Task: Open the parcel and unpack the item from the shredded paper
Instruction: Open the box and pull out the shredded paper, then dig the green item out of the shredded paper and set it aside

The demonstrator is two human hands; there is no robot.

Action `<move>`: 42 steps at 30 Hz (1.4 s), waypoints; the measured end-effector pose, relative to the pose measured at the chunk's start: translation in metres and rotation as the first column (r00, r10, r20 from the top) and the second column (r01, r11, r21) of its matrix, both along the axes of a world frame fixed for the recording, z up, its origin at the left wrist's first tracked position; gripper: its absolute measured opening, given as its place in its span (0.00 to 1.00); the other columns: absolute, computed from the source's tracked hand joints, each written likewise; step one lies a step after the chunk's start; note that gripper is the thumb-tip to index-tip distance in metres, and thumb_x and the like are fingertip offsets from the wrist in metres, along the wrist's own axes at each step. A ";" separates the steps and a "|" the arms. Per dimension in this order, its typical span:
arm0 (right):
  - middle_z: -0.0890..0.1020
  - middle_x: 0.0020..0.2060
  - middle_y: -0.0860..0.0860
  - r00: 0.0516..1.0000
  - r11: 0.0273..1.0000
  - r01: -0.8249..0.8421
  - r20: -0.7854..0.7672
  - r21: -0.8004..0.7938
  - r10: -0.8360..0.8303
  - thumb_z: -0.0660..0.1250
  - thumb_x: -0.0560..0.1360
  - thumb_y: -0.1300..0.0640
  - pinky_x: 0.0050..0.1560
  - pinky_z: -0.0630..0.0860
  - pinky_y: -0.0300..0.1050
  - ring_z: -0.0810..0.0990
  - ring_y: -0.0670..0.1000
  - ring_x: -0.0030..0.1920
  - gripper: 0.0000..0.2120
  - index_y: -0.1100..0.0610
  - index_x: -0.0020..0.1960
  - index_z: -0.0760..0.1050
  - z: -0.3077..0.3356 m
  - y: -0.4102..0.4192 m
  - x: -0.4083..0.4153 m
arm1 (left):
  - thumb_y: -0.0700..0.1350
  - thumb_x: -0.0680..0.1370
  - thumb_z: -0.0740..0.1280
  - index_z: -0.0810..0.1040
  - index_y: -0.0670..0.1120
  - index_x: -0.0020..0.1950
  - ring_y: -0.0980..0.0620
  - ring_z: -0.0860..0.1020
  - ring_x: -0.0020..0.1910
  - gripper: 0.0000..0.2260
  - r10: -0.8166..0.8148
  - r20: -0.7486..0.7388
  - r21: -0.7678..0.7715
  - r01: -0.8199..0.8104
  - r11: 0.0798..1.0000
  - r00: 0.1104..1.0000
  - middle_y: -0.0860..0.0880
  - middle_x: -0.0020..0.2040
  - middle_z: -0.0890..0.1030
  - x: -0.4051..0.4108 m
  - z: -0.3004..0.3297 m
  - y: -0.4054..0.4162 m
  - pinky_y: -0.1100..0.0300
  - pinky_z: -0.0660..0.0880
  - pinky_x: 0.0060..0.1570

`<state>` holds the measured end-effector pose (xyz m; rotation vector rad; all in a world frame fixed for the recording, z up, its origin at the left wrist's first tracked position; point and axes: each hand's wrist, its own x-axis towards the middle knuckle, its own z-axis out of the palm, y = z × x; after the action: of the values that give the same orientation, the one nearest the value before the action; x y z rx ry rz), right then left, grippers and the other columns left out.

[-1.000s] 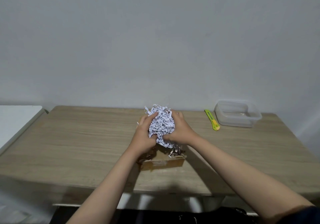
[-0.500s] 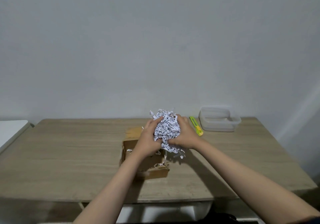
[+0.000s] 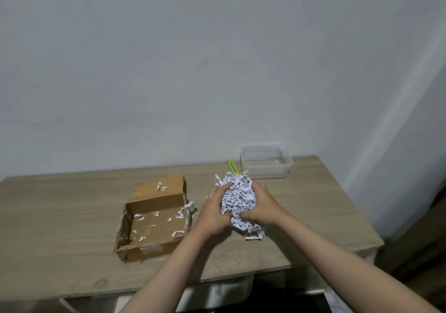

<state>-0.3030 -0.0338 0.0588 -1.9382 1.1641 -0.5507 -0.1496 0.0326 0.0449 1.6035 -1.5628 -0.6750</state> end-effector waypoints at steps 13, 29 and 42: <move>0.65 0.59 0.55 0.995 0.991 -0.018 -0.098 0.131 0.031 0.75 0.60 0.61 0.56 0.69 0.39 0.70 0.52 0.58 0.39 0.51 0.67 0.64 -0.043 -0.030 -0.072 | 0.41 0.62 0.64 0.67 0.44 0.70 0.51 0.68 0.65 0.34 -0.006 -0.055 0.115 0.012 0.993 0.998 0.49 0.62 0.69 -0.069 -0.049 -0.024 0.79 0.56 0.61; 0.70 0.62 0.45 0.996 0.998 0.068 0.059 0.014 -0.069 0.78 0.64 0.53 0.61 0.69 0.41 0.70 0.45 0.63 0.38 0.50 0.71 0.66 -0.024 -0.038 -0.106 | 0.56 0.70 0.66 0.66 0.50 0.72 0.58 0.57 0.73 0.31 0.075 0.113 -0.025 -0.073 0.997 0.991 0.56 0.71 0.63 -0.059 -0.044 -0.010 0.62 0.55 0.70; 0.73 0.48 0.44 0.982 0.980 -0.027 -0.191 -0.199 -0.011 0.67 0.73 0.53 0.56 0.71 0.43 0.71 0.49 0.58 0.12 0.49 0.56 0.79 -0.055 -0.021 -0.108 | 0.54 0.77 0.61 0.64 0.69 0.68 0.49 0.63 0.62 0.20 0.105 0.464 0.119 -0.179 0.977 0.880 0.57 0.74 0.63 -0.062 -0.056 -0.006 0.51 0.65 0.63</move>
<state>-0.4105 -0.0547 0.0041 -2.2077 1.2595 -0.5024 -0.2116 0.0264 -0.0112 2.0878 -1.7262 -0.3599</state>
